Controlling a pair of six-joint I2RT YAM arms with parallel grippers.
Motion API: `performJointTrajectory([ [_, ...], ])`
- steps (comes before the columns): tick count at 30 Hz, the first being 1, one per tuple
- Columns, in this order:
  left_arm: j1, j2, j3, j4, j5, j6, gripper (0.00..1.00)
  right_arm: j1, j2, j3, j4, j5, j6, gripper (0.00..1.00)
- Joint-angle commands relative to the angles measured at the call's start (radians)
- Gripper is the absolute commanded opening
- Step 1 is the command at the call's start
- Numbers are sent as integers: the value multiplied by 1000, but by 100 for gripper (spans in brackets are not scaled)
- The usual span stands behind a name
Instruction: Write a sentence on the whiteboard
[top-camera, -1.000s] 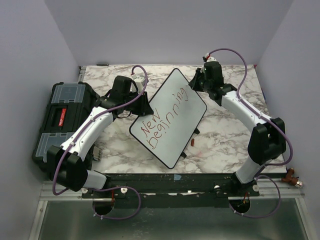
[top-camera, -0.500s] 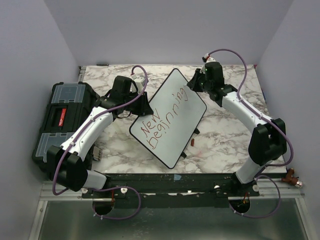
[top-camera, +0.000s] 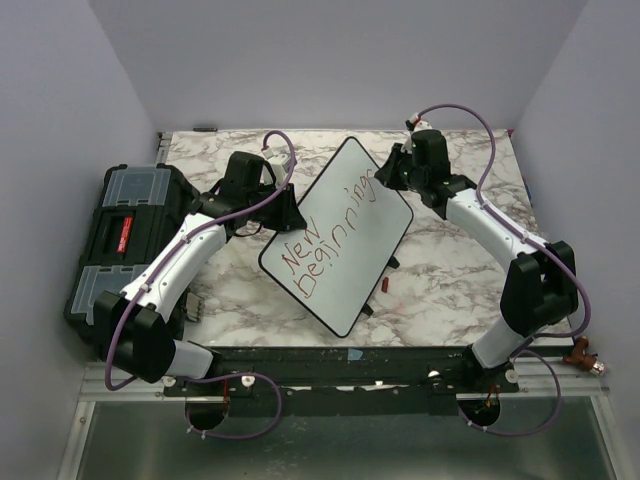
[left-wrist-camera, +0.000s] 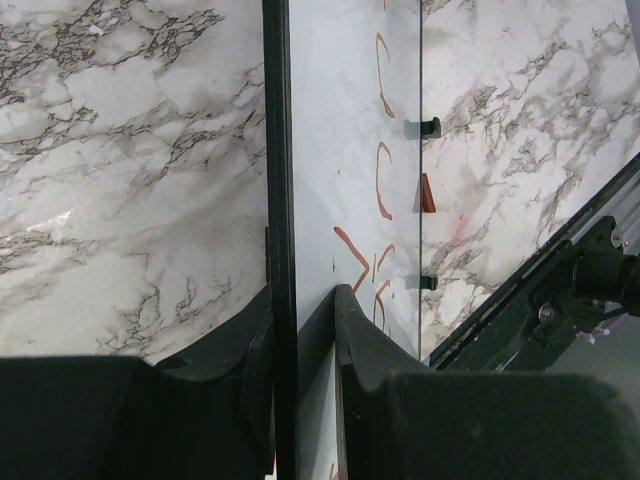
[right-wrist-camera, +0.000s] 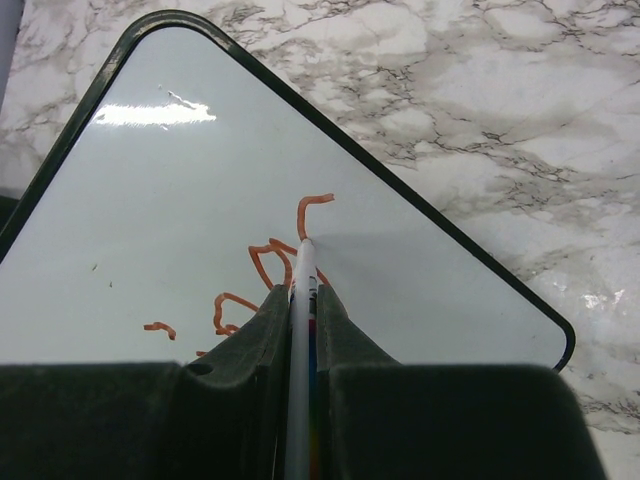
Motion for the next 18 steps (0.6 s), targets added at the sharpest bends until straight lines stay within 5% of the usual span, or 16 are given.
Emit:
performJointTrajectory([
  [1, -44, 19, -37, -76, -114, 155, 0, 1, -13, -23, -26, 29, 6, 1],
  [18, -47, 21, -35, -76, -117, 156, 0, 0, 27, 14, -49, 116, -10, 1],
])
